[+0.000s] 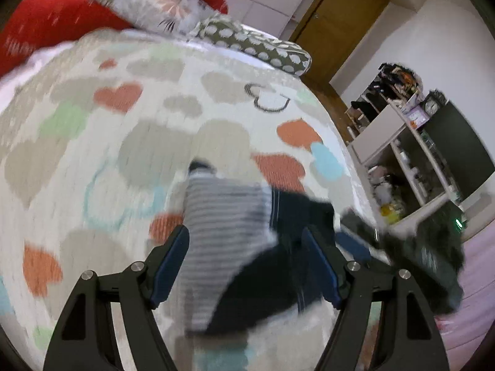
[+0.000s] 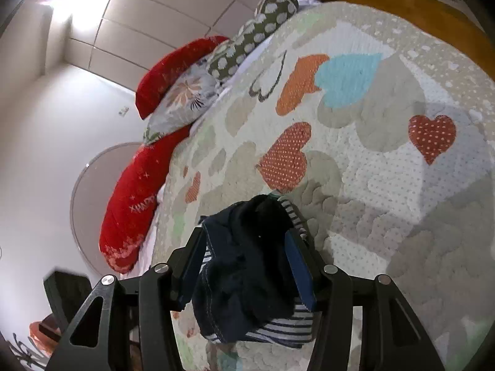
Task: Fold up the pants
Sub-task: 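Fold the held leg over the striped bundle with the right gripper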
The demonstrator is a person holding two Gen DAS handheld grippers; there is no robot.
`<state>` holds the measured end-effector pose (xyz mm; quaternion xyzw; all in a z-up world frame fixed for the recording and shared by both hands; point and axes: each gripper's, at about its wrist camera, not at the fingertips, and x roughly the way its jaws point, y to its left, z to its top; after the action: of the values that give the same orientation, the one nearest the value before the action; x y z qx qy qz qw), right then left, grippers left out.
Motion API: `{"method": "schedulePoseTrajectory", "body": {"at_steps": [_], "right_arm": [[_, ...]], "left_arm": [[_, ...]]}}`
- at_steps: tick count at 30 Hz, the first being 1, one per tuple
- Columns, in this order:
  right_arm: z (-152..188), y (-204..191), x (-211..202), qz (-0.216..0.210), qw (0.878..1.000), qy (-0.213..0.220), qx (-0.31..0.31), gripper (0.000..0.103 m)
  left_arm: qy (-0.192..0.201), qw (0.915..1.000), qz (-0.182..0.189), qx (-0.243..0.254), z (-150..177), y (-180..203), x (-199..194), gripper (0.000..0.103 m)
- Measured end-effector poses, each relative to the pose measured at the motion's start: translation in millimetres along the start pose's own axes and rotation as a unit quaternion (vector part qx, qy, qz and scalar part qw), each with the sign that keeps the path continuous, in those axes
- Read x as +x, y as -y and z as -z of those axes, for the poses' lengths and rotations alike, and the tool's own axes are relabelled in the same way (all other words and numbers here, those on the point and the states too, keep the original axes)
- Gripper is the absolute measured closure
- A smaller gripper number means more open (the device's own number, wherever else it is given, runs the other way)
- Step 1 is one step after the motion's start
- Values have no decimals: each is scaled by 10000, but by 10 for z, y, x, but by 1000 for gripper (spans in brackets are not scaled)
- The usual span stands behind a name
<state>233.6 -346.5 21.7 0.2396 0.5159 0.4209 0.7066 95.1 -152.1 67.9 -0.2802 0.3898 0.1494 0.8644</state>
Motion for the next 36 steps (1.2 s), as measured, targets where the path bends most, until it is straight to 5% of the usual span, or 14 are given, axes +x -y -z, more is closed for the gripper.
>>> {"method": "schedulePoseTrajectory", "body": {"at_steps": [8, 14, 20, 25, 29, 36], "right_arm": [[157, 175, 204, 1047, 9935, -105, -437, 45], [139, 104, -36, 1014, 9929, 155, -608, 44], [290, -278, -429, 1272, 9789, 816, -1378, 44], [515, -304, -247, 1447, 9737, 518, -1682, 44], [540, -32, 16, 1688, 9782, -168, -1196, 44], [465, -98, -439, 1597, 9791, 444, -1178, 44]], "left_arm": [[-957, 9930, -687, 100, -304, 38, 1033, 27], [-629, 9978, -219, 20, -345, 53, 524, 27], [-160, 9953, -881, 381, 142, 35, 33, 26], [-422, 9913, -1032, 704, 603, 36, 191, 25], [-677, 9938, -832, 302, 682, -110, 283, 25], [-209, 9950, -972, 32, 759, -130, -158, 25]]}}
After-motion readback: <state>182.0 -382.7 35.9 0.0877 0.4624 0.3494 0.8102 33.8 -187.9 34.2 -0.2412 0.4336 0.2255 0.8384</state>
